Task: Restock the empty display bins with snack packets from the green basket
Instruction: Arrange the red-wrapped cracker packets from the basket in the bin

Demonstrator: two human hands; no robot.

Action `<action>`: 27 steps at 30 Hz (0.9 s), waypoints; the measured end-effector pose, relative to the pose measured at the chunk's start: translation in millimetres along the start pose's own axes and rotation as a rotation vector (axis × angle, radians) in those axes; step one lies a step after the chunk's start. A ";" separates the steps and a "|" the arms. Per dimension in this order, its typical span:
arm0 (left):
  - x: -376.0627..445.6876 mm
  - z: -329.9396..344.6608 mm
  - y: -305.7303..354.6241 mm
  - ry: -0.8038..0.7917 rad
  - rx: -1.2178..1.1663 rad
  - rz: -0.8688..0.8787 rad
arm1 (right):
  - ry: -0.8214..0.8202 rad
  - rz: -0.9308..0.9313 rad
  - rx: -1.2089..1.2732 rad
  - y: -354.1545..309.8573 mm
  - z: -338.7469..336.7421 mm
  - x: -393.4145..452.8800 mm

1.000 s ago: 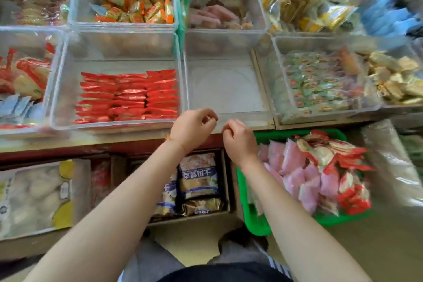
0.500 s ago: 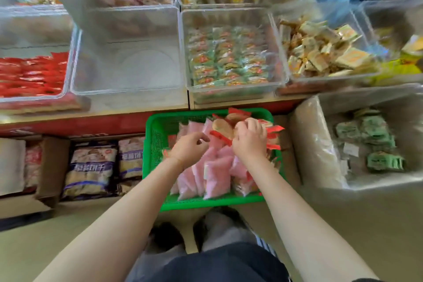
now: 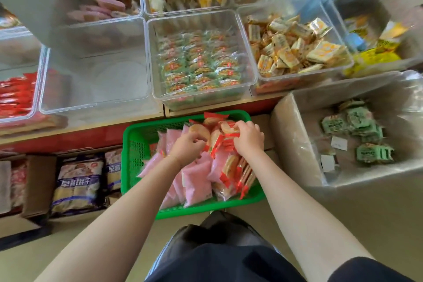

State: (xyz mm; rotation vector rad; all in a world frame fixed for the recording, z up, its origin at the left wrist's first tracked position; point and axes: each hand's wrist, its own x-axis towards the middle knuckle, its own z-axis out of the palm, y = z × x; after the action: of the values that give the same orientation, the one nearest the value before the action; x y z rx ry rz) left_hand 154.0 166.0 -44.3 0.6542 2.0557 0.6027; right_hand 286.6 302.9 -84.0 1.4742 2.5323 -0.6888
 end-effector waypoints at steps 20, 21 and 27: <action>-1.7 -1.9 24.6 0.130 -0.022 0.215 | -0.174 0.065 0.910 -51.4 -42.3 -13.7; -3.4 -6.7 18.7 0.080 -0.174 0.068 | -0.142 0.068 0.790 -49.3 -38.4 -13.1; -10.0 -33.5 -33.7 -0.055 -0.765 -0.303 | -0.309 -0.032 0.188 -46.9 -6.2 -13.1</action>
State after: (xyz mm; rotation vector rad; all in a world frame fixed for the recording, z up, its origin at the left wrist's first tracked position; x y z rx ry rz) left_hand 122.9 128.8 -42.7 -0.0859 1.6389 1.0809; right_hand 254.2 275.7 -59.1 1.2637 2.3109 -1.0929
